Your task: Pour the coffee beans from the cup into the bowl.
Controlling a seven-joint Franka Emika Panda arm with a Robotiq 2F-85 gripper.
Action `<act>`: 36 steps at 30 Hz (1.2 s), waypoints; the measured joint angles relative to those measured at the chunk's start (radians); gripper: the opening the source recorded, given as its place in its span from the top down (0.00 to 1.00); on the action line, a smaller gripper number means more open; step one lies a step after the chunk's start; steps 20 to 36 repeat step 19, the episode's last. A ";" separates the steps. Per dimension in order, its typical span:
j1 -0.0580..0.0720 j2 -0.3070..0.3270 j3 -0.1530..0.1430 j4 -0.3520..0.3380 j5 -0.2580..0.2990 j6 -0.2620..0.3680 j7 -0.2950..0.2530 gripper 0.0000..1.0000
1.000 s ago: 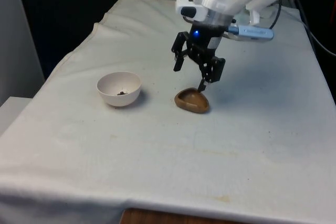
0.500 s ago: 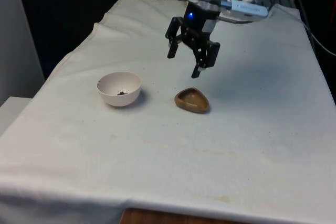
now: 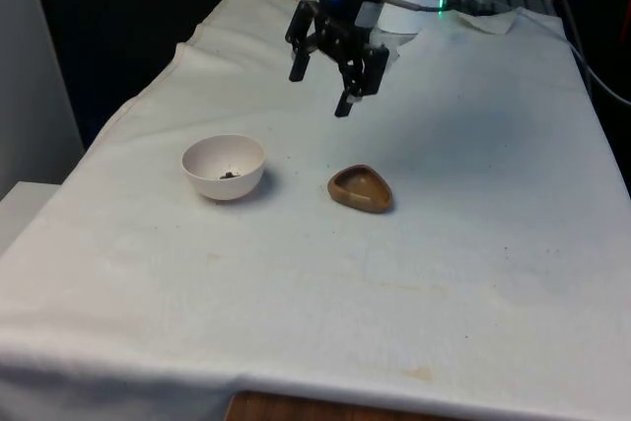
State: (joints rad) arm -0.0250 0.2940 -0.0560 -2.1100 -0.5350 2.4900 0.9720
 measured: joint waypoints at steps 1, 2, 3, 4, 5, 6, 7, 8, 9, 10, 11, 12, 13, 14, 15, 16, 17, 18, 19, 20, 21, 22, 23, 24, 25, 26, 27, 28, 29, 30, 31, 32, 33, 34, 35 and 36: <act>0.000 -0.006 -0.004 -0.005 -0.001 0.002 -0.006 0.00; 0.000 -0.006 -0.004 -0.005 -0.001 0.002 -0.006 0.00; 0.000 -0.012 -0.007 -0.009 -0.001 0.005 -0.012 0.00; 0.000 -0.018 -0.010 -0.014 -0.001 0.006 -0.017 0.00; 0.000 -0.023 -0.013 -0.019 -0.002 0.007 -0.023 0.00; 0.000 -0.029 -0.017 -0.022 -0.002 0.008 -0.029 0.00; 0.000 -0.034 -0.020 -0.026 -0.002 0.009 -0.035 0.00; 0.000 -0.045 -0.027 -0.033 -0.002 0.011 -0.049 0.00; 0.000 -0.050 -0.031 -0.037 -0.002 0.013 -0.056 0.00; 0.000 -0.050 -0.031 -0.037 -0.002 0.013 -0.056 0.00; 0.000 -0.055 -0.035 -0.042 -0.002 0.016 -0.062 0.00; 0.000 -0.060 -0.039 -0.046 -0.002 0.021 -0.069 0.00; 0.000 -0.065 -0.042 -0.051 -0.002 0.024 -0.076 0.00; 0.000 -0.069 -0.045 -0.054 -0.002 0.027 -0.082 0.00; 0.000 -0.077 -0.051 -0.061 -0.002 0.030 -0.096 0.00; 0.000 -0.081 -0.054 -0.064 -0.002 0.032 -0.102 0.00; 0.000 -0.085 -0.057 -0.068 -0.002 0.034 -0.109 0.00; 0.000 -0.085 -0.057 -0.068 -0.002 0.034 -0.109 0.00; 0.000 -0.085 -0.057 -0.068 -0.002 0.034 -0.109 0.00; 0.000 -0.085 -0.057 -0.068 -0.002 0.034 -0.109 0.00; 0.000 -0.085 -0.057 -0.068 -0.002 0.034 -0.109 0.00; 0.000 -0.085 -0.057 -0.068 -0.002 0.034 -0.109 0.00; 0.000 -0.085 -0.057 -0.068 -0.002 0.034 -0.109 0.00; 0.000 -0.085 -0.057 -0.068 -0.002 0.034 -0.109 0.00; 0.000 -0.085 -0.057 -0.068 -0.002 0.034 -0.109 0.00; 0.000 -0.085 -0.057 -0.068 -0.002 0.034 -0.109 0.00; 0.000 -0.085 -0.057 -0.068 -0.002 0.034 -0.109 0.00; 0.000 -0.085 -0.057 -0.068 -0.002 0.034 -0.109 0.00; 0.000 -0.085 -0.057 -0.068 -0.002 0.034 -0.109 0.00; 0.000 -0.085 -0.057 -0.068 -0.002 0.034 -0.109 0.00; 0.000 -0.085 -0.057 -0.068 -0.002 0.034 -0.109 0.00; 0.000 -0.085 -0.057 -0.068 -0.002 0.034 -0.109 0.00; 0.000 -0.085 -0.057 -0.068 -0.002 0.034 -0.109 0.00; 0.000 -0.085 -0.057 -0.068 -0.002 0.034 -0.109 0.00; 0.000 -0.085 -0.057 -0.068 -0.002 0.034 -0.109 0.00; 0.000 -0.085 -0.057 -0.068 -0.002 0.034 -0.109 0.00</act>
